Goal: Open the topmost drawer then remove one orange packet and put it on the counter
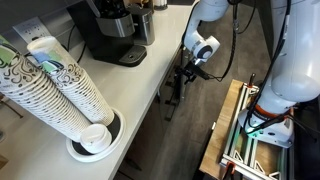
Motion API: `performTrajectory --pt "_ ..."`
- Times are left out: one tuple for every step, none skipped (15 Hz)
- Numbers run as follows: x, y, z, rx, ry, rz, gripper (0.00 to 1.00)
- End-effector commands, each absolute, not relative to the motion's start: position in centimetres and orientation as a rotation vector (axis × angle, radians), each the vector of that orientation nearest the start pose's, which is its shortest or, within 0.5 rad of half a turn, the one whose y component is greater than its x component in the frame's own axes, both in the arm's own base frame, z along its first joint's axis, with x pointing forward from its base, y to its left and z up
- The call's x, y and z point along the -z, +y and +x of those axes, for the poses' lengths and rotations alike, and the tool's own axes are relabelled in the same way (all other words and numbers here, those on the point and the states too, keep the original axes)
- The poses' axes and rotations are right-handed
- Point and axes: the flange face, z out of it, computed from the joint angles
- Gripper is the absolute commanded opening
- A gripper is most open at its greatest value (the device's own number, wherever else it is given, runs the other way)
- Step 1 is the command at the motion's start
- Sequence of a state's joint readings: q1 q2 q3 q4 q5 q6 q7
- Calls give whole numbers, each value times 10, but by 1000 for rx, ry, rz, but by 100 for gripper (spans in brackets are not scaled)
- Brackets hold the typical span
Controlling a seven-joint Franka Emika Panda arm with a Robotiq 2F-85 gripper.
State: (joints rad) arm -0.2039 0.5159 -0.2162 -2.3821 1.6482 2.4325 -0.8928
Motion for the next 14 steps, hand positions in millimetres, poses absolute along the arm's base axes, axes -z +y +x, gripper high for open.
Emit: performTrajectory --pt "-72 -194 396 230 1354 -2127 100" --pt "-71 -195 397 228 1373 -2115 100" --pt "-70 -195 397 222 1384 -2112 100" --pt "-68 -196 397 211 1390 -2117 100" --pt "-68 -197 396 201 1403 -2117 100" --pt "-66 -198 392 174 1419 -2129 100" --pt "-65 -199 390 163 1430 -2130 100" --pt "-65 -201 386 150 1439 -2135 100" --pt "-66 -203 383 143 1451 -2138 100" --pt "-67 -205 379 137 1463 -2144 100" --pt "-69 -209 375 135 1478 -2146 100" --pt "-71 -212 371 130 1487 -2151 100" --pt "-72 -214 367 125 1494 -2151 100" --pt "-73 -215 363 121 1497 -2152 100"
